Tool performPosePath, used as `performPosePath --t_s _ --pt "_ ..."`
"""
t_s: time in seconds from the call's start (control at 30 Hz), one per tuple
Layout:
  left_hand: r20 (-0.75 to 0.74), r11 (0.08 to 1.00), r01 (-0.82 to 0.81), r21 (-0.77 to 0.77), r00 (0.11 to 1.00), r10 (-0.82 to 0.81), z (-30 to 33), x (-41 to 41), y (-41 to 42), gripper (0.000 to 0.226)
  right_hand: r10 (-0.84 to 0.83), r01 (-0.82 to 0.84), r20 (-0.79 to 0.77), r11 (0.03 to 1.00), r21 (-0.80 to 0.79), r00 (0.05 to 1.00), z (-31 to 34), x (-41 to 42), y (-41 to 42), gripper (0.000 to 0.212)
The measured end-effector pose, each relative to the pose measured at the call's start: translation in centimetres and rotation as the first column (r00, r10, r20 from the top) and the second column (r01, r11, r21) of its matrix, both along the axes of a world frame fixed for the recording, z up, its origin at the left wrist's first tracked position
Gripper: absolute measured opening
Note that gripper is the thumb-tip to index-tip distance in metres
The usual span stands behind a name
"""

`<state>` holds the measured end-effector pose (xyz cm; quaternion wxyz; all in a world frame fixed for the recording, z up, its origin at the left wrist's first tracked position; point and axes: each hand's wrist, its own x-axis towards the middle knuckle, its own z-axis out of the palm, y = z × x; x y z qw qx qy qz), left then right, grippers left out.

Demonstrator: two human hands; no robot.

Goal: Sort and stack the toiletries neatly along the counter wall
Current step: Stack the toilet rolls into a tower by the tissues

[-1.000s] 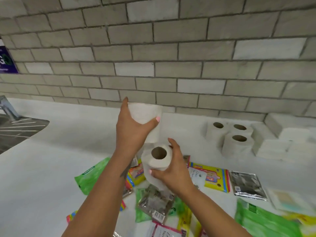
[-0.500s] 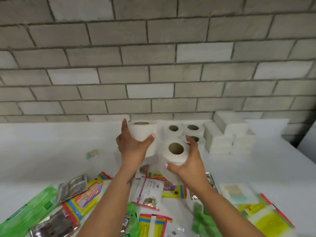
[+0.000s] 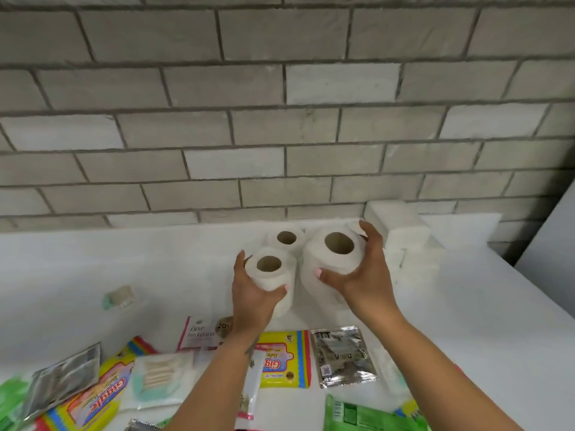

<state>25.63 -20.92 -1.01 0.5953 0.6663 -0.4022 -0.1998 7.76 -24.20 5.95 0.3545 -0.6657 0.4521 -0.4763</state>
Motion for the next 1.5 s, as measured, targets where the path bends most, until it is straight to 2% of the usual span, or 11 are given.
performPosePath --t_s 0.13,0.33,0.93,1.2,1.37,1.5 --pt "-0.030 1.000 0.019 0.006 0.999 -0.018 -1.3 -0.4 -0.5 0.112 0.000 0.000 0.008 1.000 -0.014 1.000 -0.1 0.3 -1.4 0.102" --pt "0.009 1.000 0.004 0.003 1.000 -0.004 -1.9 -1.1 -1.4 0.119 0.018 -0.016 0.053 0.999 -0.034 0.998 0.5 0.9 -3.0 0.103" --pt "0.250 0.984 -0.131 0.116 0.963 0.099 -2.4 -3.4 -2.5 0.116 0.020 -0.021 -0.043 1.000 -0.009 0.999 0.0 6.3 -10.0 0.108" --pt "0.272 0.981 -0.114 0.154 0.960 0.069 -2.1 -3.4 -2.3 0.118 0.046 -0.045 -0.080 0.999 0.005 0.996 -0.7 6.4 -9.8 0.095" --pt "0.288 0.977 -0.075 0.199 0.958 0.015 -1.5 -3.2 -1.7 0.122 0.090 -0.087 -0.122 0.996 0.032 0.988 -0.5 5.7 -9.4 0.111" --pt "0.283 0.973 -0.041 0.225 0.959 -0.025 -0.9 -2.6 -1.1 0.123 0.062 -0.062 -0.123 0.998 0.001 0.991 0.3 4.8 -8.6 0.118"
